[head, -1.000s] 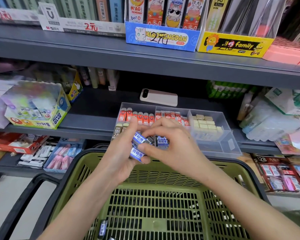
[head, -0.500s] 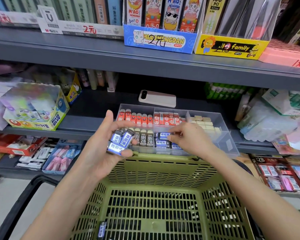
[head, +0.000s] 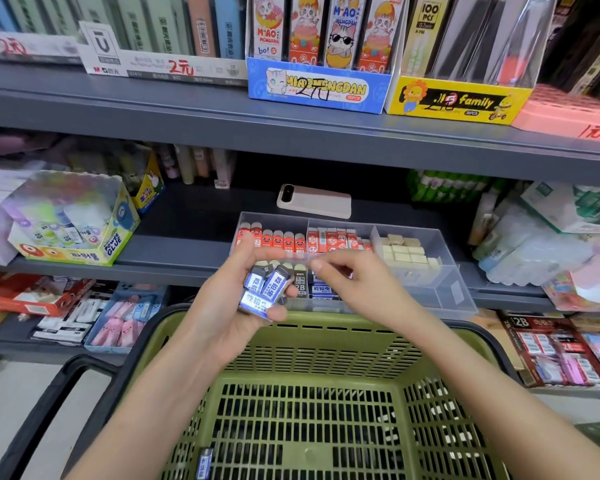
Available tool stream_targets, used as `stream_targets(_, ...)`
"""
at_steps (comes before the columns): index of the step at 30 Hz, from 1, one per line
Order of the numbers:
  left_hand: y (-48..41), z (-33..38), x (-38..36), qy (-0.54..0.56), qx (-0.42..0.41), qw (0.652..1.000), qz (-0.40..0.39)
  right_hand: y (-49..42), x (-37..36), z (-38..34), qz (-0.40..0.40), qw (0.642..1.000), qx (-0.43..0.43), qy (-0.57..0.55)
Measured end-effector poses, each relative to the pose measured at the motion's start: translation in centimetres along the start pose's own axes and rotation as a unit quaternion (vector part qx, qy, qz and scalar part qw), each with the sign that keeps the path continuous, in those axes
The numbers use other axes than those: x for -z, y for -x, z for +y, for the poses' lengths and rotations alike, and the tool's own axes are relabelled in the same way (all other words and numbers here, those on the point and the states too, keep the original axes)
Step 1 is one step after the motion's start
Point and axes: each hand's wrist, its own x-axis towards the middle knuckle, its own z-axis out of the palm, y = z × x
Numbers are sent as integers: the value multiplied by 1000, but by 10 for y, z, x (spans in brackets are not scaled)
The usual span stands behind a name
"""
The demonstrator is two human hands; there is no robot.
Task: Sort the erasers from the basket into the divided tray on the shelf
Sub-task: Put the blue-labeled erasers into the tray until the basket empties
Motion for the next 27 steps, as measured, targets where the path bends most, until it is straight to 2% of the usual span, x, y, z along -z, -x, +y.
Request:
stream_targets(2, 0, -2, -4, -4, -3, 1000, -1, 8, -4, -16, 8, 994, 19, -107)
stream_targets(6, 0, -5, -12, -16, -11, 1000, 10, 20, -13, -32, 81, 994, 27, -69)
stream_targets(9, 0, -8, -14, -18, -7, 1000, 23, 23, -13, -39, 93, 986, 33, -131)
stream_targets(11, 0, -8, -14, 1, 15, 999, 31, 21, -8, -40, 94, 957, 6, -275)
stream_targets(13, 0, -8, -12, 19, 32, 999, 39, 14, 5, -37, 97, 897, -59, -428)
stream_targets(15, 0, -8, -8, 22, 35, 998, 42, 7, 20, -27, 99, 867, -115, -474)
stream_targets(17, 0, -8, -3, 22, 33, 998, 43, 2, 31, -11, 78, 893, -154, -416)
stream_targets(21, -1, -6, 5, 24, 33, 998, 49, -6, 33, 17, 47, 963, -195, -179)
stream_targets(24, -1, -6, 8, 28, 35, 998, 48, -14, 24, 24, 59, 979, -192, -14)
stream_targets(27, -1, -6, 9, 26, 36, 998, 45, -19, 11, 22, 92, 985, -142, 31)
